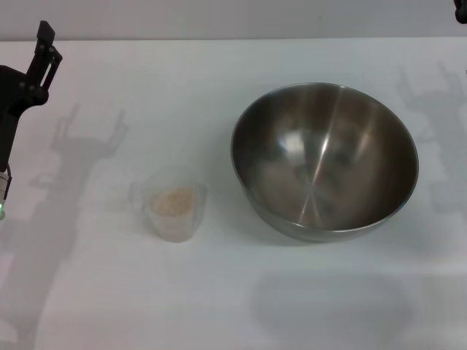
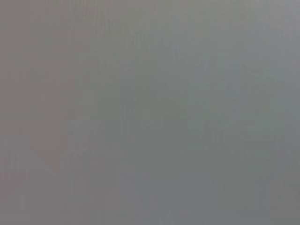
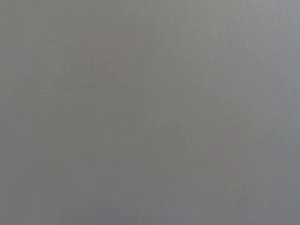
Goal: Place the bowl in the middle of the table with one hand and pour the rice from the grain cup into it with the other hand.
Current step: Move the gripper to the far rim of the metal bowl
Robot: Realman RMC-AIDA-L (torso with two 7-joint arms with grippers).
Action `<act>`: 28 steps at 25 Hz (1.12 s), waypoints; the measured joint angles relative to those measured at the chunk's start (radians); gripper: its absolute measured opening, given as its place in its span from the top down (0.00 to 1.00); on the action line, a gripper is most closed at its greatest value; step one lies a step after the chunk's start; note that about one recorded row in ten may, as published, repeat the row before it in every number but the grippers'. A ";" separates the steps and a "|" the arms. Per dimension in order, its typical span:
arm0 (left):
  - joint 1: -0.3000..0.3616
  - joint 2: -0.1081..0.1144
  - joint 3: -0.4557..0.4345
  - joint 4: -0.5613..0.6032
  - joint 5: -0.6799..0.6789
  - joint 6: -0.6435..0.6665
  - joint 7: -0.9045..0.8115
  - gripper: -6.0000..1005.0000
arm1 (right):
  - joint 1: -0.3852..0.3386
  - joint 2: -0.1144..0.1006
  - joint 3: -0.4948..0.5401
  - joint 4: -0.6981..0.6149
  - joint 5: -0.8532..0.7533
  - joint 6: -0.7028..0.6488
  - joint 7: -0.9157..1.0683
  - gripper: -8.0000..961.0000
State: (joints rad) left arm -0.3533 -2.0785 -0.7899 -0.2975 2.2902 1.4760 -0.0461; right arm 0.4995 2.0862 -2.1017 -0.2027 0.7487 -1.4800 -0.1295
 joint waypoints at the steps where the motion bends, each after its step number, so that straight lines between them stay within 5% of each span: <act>1: 0.001 0.000 0.000 0.000 0.000 0.000 0.000 0.17 | -0.001 0.000 0.001 0.002 0.000 0.000 -0.009 0.25; 19: -0.003 0.000 0.000 0.000 0.000 0.001 0.000 0.17 | -0.011 0.002 0.000 -0.025 -0.008 0.011 -0.211 0.25; 28: -0.004 0.003 -0.005 0.004 0.006 0.003 0.005 0.17 | -0.063 -0.006 0.083 -0.389 -0.007 0.495 -0.210 0.26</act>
State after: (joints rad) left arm -0.3575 -2.0757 -0.7947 -0.2933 2.2965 1.4786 -0.0407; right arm 0.4369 2.0801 -2.0183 -0.5913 0.7417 -0.9848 -0.3391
